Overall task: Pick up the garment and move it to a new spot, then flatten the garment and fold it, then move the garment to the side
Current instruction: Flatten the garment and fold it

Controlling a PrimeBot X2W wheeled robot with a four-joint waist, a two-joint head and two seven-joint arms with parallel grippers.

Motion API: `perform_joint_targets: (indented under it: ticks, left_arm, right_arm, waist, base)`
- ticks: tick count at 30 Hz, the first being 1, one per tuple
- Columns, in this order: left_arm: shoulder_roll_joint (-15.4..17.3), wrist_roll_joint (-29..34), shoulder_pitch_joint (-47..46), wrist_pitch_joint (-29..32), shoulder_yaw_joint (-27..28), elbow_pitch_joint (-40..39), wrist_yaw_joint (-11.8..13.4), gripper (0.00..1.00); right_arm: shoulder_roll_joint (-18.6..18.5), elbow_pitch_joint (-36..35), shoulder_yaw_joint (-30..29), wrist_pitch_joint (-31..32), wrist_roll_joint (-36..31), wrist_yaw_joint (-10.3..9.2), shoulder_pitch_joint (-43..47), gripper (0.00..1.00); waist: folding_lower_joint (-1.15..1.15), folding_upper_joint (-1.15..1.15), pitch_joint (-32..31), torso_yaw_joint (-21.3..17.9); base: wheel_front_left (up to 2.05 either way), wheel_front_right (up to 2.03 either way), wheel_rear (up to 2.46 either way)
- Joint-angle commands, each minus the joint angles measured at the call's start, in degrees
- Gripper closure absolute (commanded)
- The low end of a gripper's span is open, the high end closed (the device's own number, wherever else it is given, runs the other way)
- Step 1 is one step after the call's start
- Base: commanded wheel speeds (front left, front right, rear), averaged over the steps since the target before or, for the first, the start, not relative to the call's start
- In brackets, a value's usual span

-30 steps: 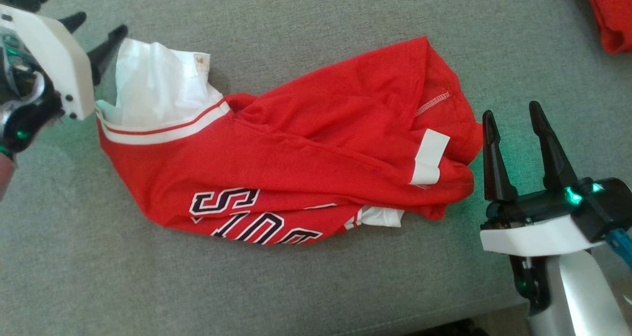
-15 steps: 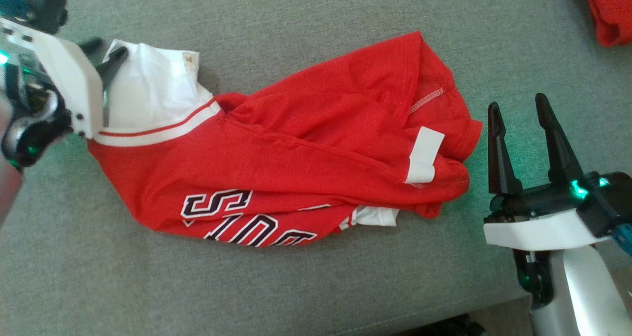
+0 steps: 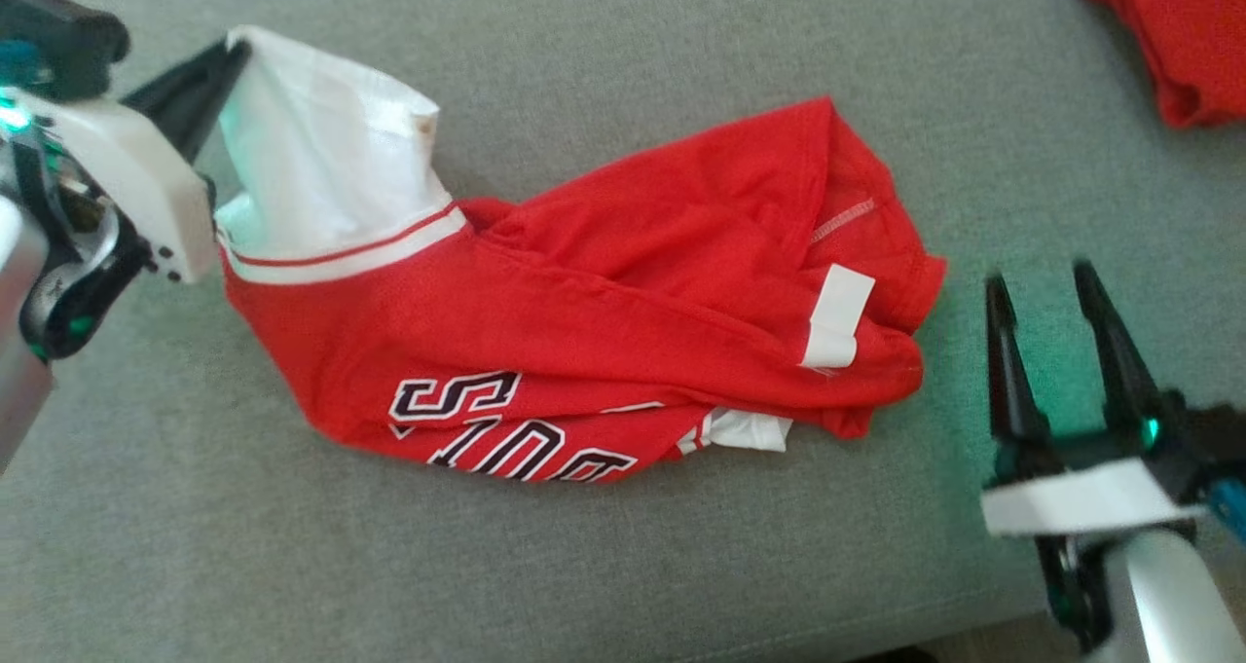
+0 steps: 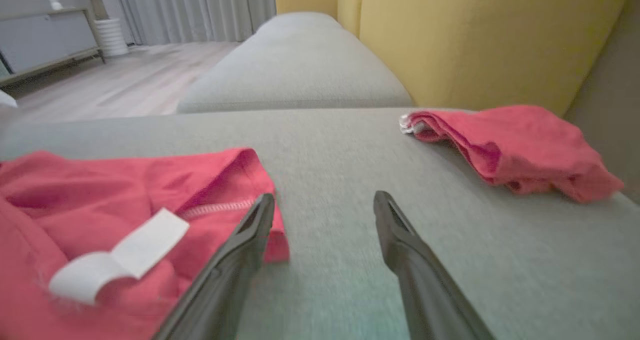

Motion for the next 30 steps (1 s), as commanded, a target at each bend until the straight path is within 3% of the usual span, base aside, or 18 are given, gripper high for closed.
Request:
perform_joint_targets:
  ticks: [1, 4, 10, 13, 30]
  left_arm:
    - [2.3, 0.7, -2.44, -3.58, 3.8, -0.51, 0.1, 1.0]
    - [2.0, 1.42, -2.35, -7.87, 4.58, -0.09, 0.11, 1.0]
    - [1.66, 0.98, -0.83, -12.9, 6.01, -1.12, 0.82, 1.0]
    - [2.37, 0.69, 0.78, -13.36, 5.9, -2.58, 1.2, 1.0]
    - [3.54, -0.22, 1.38, -12.34, 5.77, -6.12, 1.97, 1.0]
  right_arm:
    - [-1.25, -0.34, -0.18, -0.62, -0.1, -0.05, 2.36, 0.0]
    - [-1.68, 1.96, 0.2, -0.62, 1.24, -0.05, 4.52, 0.0]
    - [-5.05, 3.82, 6.3, -0.62, 8.74, -0.05, 8.59, 0.0]
    - [-7.86, 3.4, 10.37, -0.62, 14.94, -0.05, 9.66, 0.0]
    - [-12.85, 2.31, 22.28, -0.62, 38.59, -0.05, 4.65, 0.0]
  waist:
    - [0.0, 0.0, -2.16, 0.87]
    - [0.0, 0.0, -3.94, 1.57]
    - [0.0, 0.0, -5.71, 2.62]
    - [0.0, 0.0, -5.98, 2.93]
    - [0.0, 0.0, -4.93, 4.46]
  base:
    - [0.0, 0.0, 0.0]
    - [0.0, 0.0, 0.0]
    - [0.0, 0.0, 0.0]
    - [0.0, 0.0, 0.0]
    - [0.0, 0.0, 0.0]
